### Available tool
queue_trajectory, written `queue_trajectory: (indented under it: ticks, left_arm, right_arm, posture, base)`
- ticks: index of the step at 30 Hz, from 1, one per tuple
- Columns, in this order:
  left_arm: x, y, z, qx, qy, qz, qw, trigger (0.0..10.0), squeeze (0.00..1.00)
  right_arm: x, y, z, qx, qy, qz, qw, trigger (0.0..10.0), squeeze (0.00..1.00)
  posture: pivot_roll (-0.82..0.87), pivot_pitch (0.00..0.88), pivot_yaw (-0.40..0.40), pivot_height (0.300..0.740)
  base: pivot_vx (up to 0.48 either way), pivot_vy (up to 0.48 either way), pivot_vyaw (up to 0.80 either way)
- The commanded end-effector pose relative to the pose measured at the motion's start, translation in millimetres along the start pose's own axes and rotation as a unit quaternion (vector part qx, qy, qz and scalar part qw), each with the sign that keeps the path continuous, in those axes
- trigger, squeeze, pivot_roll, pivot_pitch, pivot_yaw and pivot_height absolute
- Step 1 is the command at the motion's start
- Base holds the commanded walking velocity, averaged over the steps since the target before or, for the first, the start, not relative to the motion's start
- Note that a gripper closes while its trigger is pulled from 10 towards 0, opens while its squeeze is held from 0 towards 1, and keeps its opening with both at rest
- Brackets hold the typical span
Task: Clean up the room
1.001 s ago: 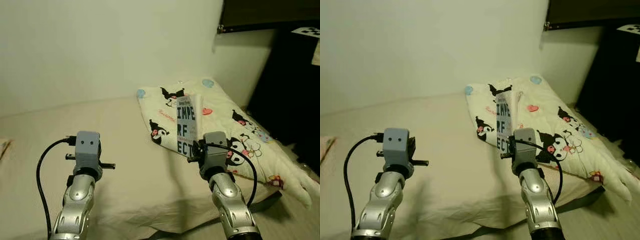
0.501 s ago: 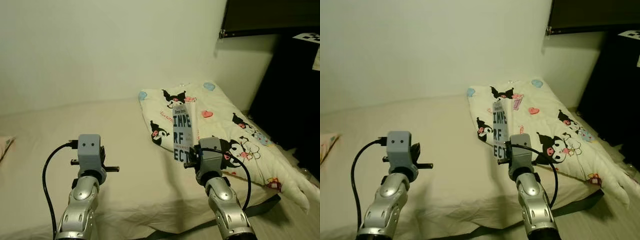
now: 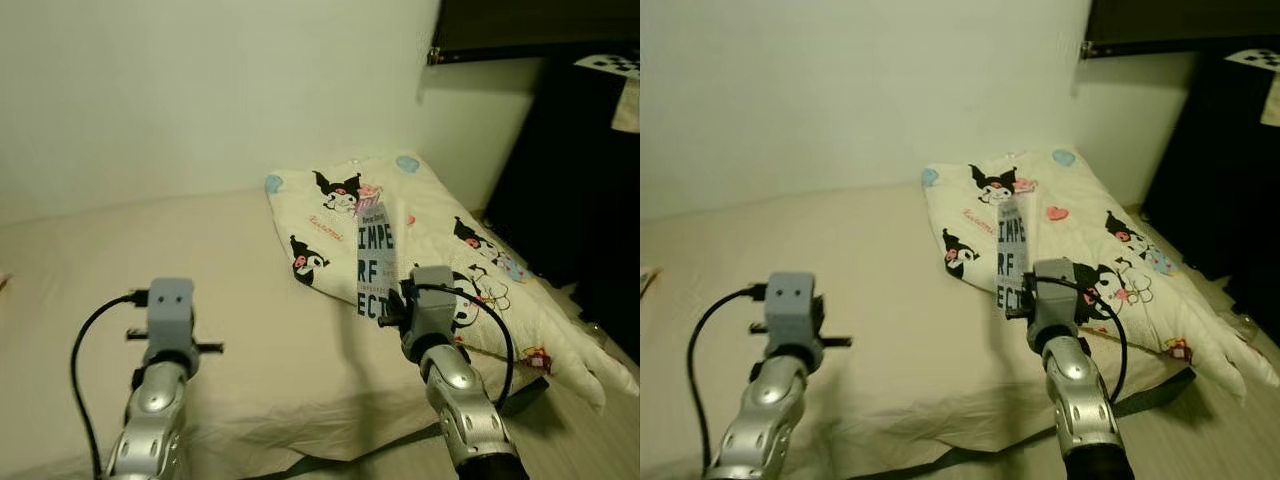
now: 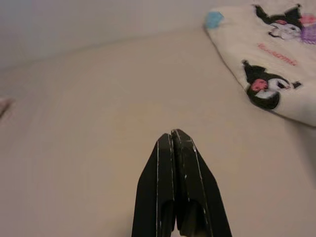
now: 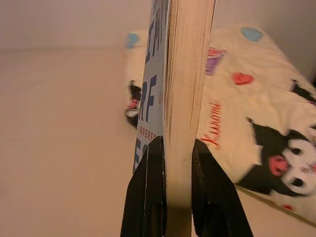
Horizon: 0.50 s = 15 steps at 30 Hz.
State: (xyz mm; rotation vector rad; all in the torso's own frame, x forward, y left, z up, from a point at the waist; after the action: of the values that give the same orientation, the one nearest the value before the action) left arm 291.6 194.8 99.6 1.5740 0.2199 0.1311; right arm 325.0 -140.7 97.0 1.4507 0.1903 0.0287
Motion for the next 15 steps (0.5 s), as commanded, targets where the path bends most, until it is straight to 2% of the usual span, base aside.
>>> queue_trajectory:
  ticks: [1, 5, 7, 11, 15]
  left_arm:
    - [-2.0, -0.7, -4.1, 0.003, 0.004, -0.003, 1.0, 10.0, 0.0]
    - [-2.2, 1.1, 2.8, 0.005, -0.014, -0.002, 1.0, 10.0, 0.0]
    - [-0.8, 2.2, 8.0, 0.011, -0.027, 0.003, 1.0, 10.0, 0.0]
    - [0.3, 2.2, 11.2, 0.01, -0.026, 0.006, 1.0, 10.0, 0.0]
    - [-0.5, 4.0, 10.9, 0.008, -0.02, 0.008, 1.0, 10.0, 0.0]
  right_arm:
    - [1.1, 2.3, -7.1, 0.003, 0.012, 0.008, 1.0, 10.0, 0.0]
    - [-2.8, 0.6, -9.2, 0.017, 0.014, -0.003, 1.0, 10.0, 0.0]
    - [-5.7, 0.4, -11.9, 0.04, 0.018, -0.001, 0.999, 10.0, 0.0]
    - [-7.6, 2.8, -15.5, 0.042, 0.026, 0.005, 0.999, 10.0, 0.0]
    - [-3.8, 1.6, -9.0, 0.004, 0.005, -0.004, 1.0, 10.0, 0.0]
  posture:
    - [-0.07, 0.097, -0.007, 0.74]
    - [-0.07, 0.091, 0.007, 0.74]
    - [-0.07, 0.098, -0.007, 0.74]
    - [-0.06, 0.079, -0.021, 0.74]
    - [-0.06, 0.07, -0.016, 0.74]
  base:
    - [0.0, 0.0, 0.0]
    - [0.0, 0.0, 0.0]
    - [0.0, 0.0, 0.0]
    - [0.0, 0.0, 0.0]
    - [0.0, 0.0, 0.0]
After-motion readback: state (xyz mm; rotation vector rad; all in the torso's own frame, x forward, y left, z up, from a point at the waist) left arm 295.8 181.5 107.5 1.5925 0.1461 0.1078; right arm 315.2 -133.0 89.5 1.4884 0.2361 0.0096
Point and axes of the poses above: a point about 5 cm out from each wrist's last joint towards the gripper, its own x axis pointing out of the wrist towards the gripper, its own y axis along the axis of the wrist's last joint, z = x × y, the point moved 1 cm from there along x, pointing out of the wrist towards the gripper, and after that the axes turned 5 degrees about -x, right-handed, at the moved point
